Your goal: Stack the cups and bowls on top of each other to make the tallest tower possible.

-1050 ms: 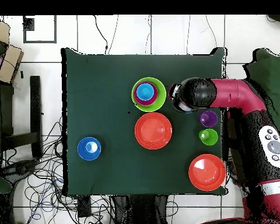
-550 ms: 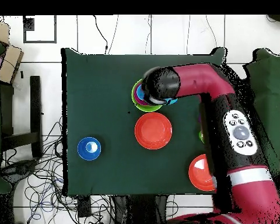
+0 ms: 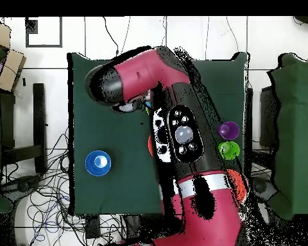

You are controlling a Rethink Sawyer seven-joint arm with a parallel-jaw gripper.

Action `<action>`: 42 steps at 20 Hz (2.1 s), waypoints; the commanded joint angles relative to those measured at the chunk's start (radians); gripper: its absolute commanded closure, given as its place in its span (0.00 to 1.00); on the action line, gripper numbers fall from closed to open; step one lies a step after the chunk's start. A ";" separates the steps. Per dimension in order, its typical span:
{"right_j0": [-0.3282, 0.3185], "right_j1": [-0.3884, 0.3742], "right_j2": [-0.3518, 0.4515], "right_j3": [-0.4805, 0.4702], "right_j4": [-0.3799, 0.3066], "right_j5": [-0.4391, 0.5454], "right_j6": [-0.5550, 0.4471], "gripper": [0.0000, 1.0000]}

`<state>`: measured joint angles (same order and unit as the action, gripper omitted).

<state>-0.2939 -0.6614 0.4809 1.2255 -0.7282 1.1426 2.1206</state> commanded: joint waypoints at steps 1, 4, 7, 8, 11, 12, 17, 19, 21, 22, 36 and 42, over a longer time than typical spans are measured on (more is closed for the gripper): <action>0.045 0.044 -0.136 -0.072 -0.143 0.084 0.042 1.00; 0.055 0.068 -0.160 -0.080 -0.155 0.048 0.063 1.00; 0.062 0.080 -0.180 -0.075 -0.148 0.013 0.078 1.00; 0.064 0.082 -0.185 -0.075 -0.144 0.012 0.079 1.00; 0.067 0.079 -0.199 -0.070 -0.129 0.005 0.080 1.00; 0.066 0.079 -0.202 -0.071 -0.119 0.008 0.078 1.00; 0.090 0.090 -0.231 -0.090 -0.108 0.021 0.088 1.00; 0.103 0.119 -0.241 -0.104 -0.105 0.000 0.121 1.00; 0.118 0.165 -0.246 -0.122 -0.101 -0.049 0.181 1.00; 0.127 0.187 -0.248 -0.135 -0.099 -0.068 0.211 1.00; 0.186 0.291 -0.311 -0.286 -0.053 -0.059 0.197 1.00; 0.187 0.285 -0.328 -0.276 -0.027 -0.074 0.186 1.00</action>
<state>-0.1142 -0.3857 0.1614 0.9834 -0.7656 1.1470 2.1457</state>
